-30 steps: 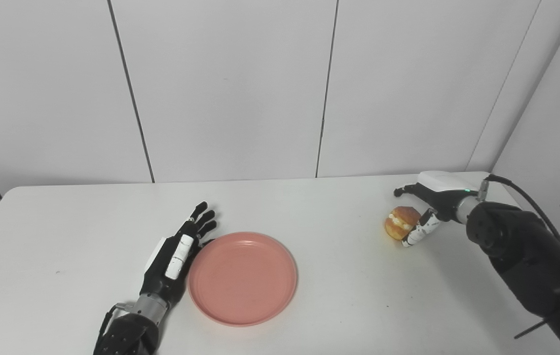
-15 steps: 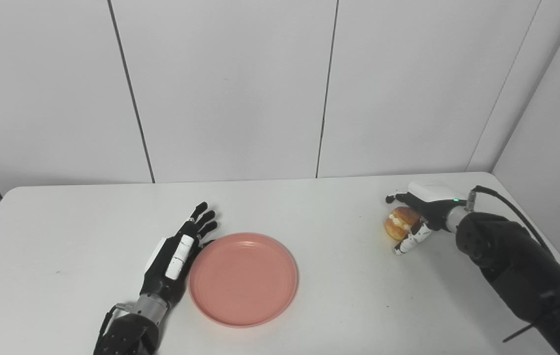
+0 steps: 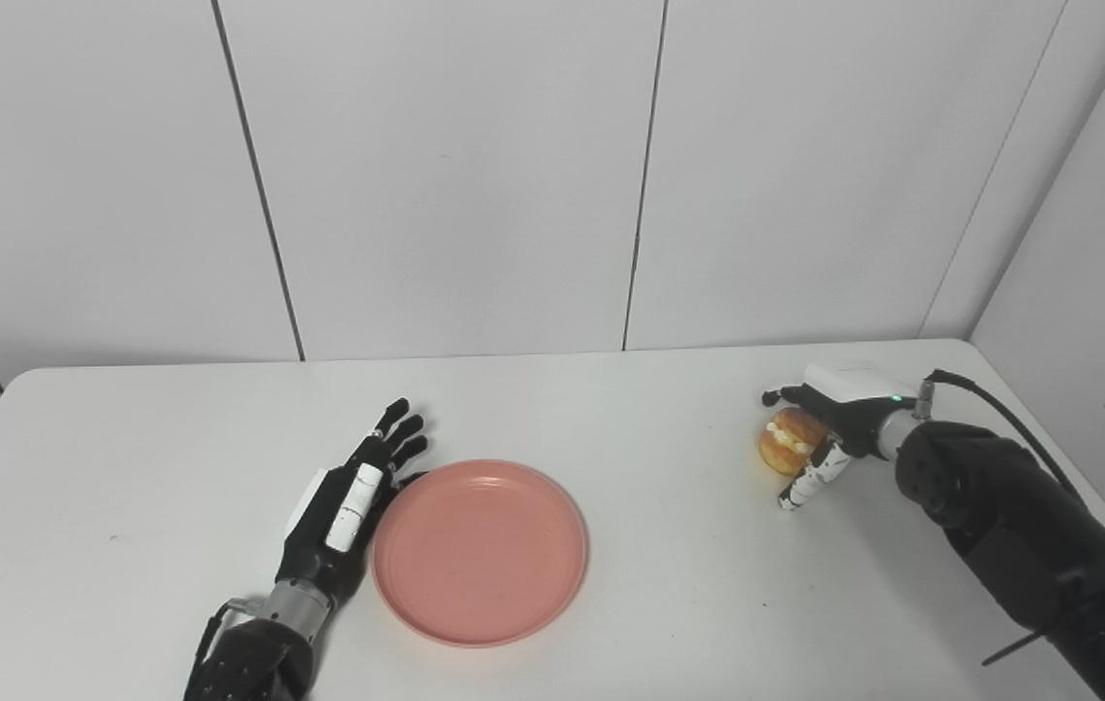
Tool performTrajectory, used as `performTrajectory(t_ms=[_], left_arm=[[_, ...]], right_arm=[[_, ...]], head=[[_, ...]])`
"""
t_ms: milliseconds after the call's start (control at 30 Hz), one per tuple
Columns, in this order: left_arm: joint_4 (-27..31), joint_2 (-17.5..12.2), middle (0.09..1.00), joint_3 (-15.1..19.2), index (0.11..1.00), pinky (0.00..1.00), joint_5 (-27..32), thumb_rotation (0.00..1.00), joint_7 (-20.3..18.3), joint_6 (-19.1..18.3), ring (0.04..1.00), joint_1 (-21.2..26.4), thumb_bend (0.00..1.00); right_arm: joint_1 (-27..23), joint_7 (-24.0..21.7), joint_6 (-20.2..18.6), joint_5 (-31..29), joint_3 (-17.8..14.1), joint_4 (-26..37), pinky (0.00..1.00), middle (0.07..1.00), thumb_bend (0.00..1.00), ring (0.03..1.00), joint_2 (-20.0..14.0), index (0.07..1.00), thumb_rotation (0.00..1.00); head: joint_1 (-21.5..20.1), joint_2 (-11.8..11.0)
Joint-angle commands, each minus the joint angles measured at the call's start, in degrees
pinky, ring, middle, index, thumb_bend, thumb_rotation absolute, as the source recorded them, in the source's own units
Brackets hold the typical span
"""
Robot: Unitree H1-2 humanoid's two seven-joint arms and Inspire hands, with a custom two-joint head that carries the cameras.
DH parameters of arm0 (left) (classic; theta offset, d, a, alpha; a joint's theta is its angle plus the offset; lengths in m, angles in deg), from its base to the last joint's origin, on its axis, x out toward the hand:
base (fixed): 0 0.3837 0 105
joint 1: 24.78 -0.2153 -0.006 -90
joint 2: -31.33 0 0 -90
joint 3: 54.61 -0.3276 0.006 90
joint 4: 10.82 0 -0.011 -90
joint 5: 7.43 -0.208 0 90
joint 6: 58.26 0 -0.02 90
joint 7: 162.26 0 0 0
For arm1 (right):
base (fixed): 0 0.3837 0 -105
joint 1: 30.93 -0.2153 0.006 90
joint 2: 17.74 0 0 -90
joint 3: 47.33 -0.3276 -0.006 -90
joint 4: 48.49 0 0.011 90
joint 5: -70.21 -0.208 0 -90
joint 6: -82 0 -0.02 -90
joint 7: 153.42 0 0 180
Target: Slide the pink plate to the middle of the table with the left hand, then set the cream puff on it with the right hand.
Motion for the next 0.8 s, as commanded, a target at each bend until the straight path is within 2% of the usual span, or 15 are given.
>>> performTrajectory(t_ms=[0, 67, 200, 333, 367, 400, 500, 733, 767], left_arm=[[-1.8, 1.5, 0.949, -1.3, 0.938, 0.77, -0.5, 0.86, -0.6, -2.4, 0.93, -3.5, 0.92], [-1.8, 1.4, 0.949, -1.3, 0.937, 0.77, -0.4, 0.86, -0.6, -2.4, 0.93, -3.5, 0.92], [-1.8, 1.4, 0.951, -1.2, 0.937, 0.79, -0.2, 0.85, -0.8, -2.6, 0.932, -3.5, 0.93], [-1.8, 1.5, 0.951, -1.2, 0.938, 0.79, -0.2, 0.85, -0.8, -2.6, 0.932, -3.6, 0.93], [-1.9, 1.5, 0.951, -1.3, 0.939, 0.78, -0.3, 0.85, -0.8, -2.6, 0.932, -3.6, 0.92], [-1.9, 1.5, 0.952, -1.3, 0.94, 0.78, -0.3, 0.85, -0.8, -2.5, 0.932, -3.6, 0.92], [-1.8, 1.5, 0.947, -1.2, 0.939, 0.78, -0.1, 0.85, -0.8, -2.6, 0.928, -3.8, 0.92], [-1.6, 1.3, 0.945, -1.4, 0.941, 0.77, -0.4, 0.87, -0.9, -2.5, 0.926, -3.9, 0.9], [-1.6, 1.3, 0.945, -1.4, 0.939, 0.78, -0.4, 0.86, -0.9, -2.5, 0.927, -3.9, 0.91]], right_arm=[[-2.1, 1.7, 0.8, 0.4, -0.2, -0.3, 0.69, 0.886, 1.0, 0.863, -0.7, 0.824, 0.21], [-2.4, 1.7, 0.2, 0.7, 0.1, -0.8, 0.67, 0.874, 1.0, 0.841, -0.6, 0.811, 0.19], [-2.6, 2.7, 0.6, 0.7, 0.2, -1.1, 0.55, 0.76, 1.0, 0.69, -0.6, 0.712, 0.18], [-2.5, 3.3, 0.5, 0.3, 0.2, -1.4, 0.55, 0.708, 0.93, 0.651, -0.5, 0.653, 0.12], [-2.5, 3.5, 0.8, 0.2, 0.3, -1.6, 0.53, 0.673, 0.73, 0.62, -0.5, 0.573, 0.13], [-2.5, 3.4, 0.9, 0.4, 0.6, -1.7, 0.48, 0.617, 0.61, 0.562, -0.5, 0.521, 0.13], [-2.2, 2.6, 1.2, 0.2, 1.2, -1.7, 0.37, 0.521, 0.53, 0.452, -0.6, 0.487, 0.14], [-1.8, 1.2, 1.6, 0.6, 2.7, -1.3, 0.38, 0.518, 0.53, 0.455, -1.2, 0.485, 0.14], [-1.9, 0.9, 1.2, 0.7, 2.9, -1.3, 0.42, 0.546, 0.53, 0.492, -1.2, 0.486, 0.14]], head=[[0.1, 0.1], [0.1, 0.1], [-0.1, 0.1], [0.0, 0.1], [0.0, 0.1], [0.0, 0.1], [0.0, 0.1], [0.1, 0.4], [0.1, 0.4]])
